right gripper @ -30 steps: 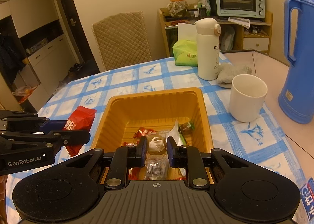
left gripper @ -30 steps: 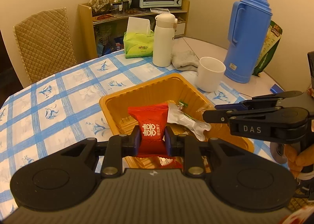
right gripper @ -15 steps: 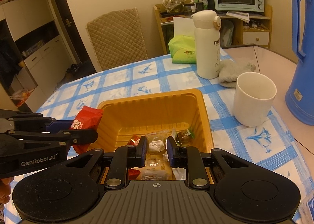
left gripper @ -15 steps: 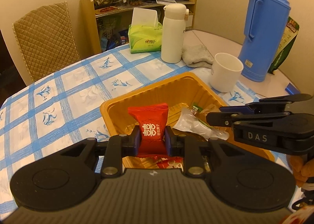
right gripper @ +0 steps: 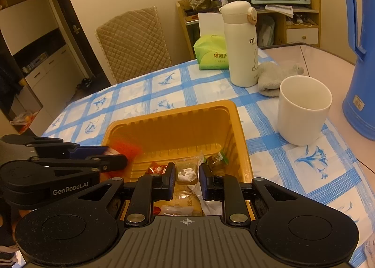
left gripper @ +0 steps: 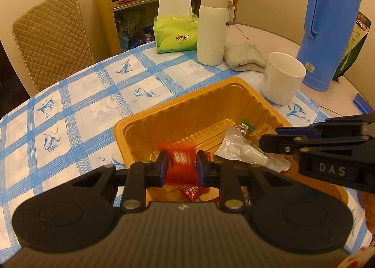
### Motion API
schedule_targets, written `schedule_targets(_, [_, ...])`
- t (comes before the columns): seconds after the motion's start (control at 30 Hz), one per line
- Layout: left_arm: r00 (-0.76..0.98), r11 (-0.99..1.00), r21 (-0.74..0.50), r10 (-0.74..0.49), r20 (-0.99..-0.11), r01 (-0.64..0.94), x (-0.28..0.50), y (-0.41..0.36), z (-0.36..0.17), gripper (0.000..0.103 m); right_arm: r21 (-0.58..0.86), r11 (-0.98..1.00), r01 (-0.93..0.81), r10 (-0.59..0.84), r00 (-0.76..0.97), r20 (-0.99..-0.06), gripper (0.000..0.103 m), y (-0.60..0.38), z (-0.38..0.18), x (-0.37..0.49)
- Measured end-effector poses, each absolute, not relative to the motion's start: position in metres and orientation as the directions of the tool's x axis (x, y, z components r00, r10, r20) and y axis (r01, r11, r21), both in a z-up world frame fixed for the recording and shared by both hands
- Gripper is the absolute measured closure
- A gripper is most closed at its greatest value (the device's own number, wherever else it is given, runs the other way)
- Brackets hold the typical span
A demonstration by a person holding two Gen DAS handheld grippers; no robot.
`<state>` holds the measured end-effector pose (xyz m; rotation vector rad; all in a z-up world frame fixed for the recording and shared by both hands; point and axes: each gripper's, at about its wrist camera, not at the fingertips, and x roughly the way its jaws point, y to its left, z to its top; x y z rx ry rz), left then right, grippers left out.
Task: Organize snacks
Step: 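Lower the red candy into the tray and open the left gripper while the right gripper releases the brown candy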
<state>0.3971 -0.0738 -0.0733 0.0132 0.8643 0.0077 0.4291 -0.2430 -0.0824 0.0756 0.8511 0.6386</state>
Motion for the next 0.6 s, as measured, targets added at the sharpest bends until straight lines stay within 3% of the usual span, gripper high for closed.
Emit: schedule_targets(0.6, [0.643, 0.999, 0.013, 0.034, -0.765, -0.037, 0.394, -0.068, -0.073, 0.08, 0.337, 0.781, -0.526, 0.591, 0.448, -0.671, 0.081, -0.233, -0.09, 0.439])
